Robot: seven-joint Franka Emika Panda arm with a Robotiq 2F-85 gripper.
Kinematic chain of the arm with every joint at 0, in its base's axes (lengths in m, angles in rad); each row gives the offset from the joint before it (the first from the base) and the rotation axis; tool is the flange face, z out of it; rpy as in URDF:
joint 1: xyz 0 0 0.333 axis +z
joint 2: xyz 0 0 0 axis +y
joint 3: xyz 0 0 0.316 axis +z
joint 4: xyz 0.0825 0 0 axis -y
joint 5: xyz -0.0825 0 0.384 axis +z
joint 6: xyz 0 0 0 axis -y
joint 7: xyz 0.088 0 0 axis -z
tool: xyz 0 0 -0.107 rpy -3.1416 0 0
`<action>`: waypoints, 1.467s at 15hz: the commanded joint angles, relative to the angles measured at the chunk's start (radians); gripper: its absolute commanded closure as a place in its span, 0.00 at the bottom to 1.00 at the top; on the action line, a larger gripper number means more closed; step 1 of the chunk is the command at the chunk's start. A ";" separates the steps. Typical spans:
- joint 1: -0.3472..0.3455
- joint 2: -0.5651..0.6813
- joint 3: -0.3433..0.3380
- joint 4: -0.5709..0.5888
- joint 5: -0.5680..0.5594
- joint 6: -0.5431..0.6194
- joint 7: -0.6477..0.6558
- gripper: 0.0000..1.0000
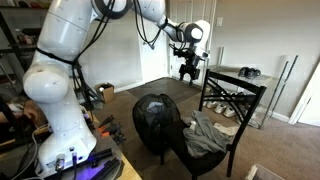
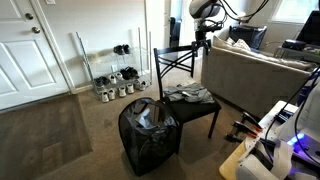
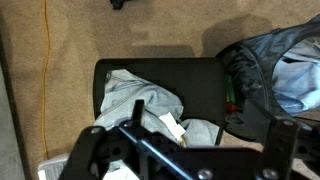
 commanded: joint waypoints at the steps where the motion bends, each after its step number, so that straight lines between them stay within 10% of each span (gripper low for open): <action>1: -0.004 0.005 0.002 0.010 0.000 -0.007 -0.002 0.00; 8: -0.011 0.038 0.011 0.019 0.028 0.033 0.013 0.00; 16: -0.057 0.281 0.056 0.066 0.249 0.428 0.056 0.00; 22: -0.056 0.434 0.047 0.164 0.235 0.492 0.093 0.00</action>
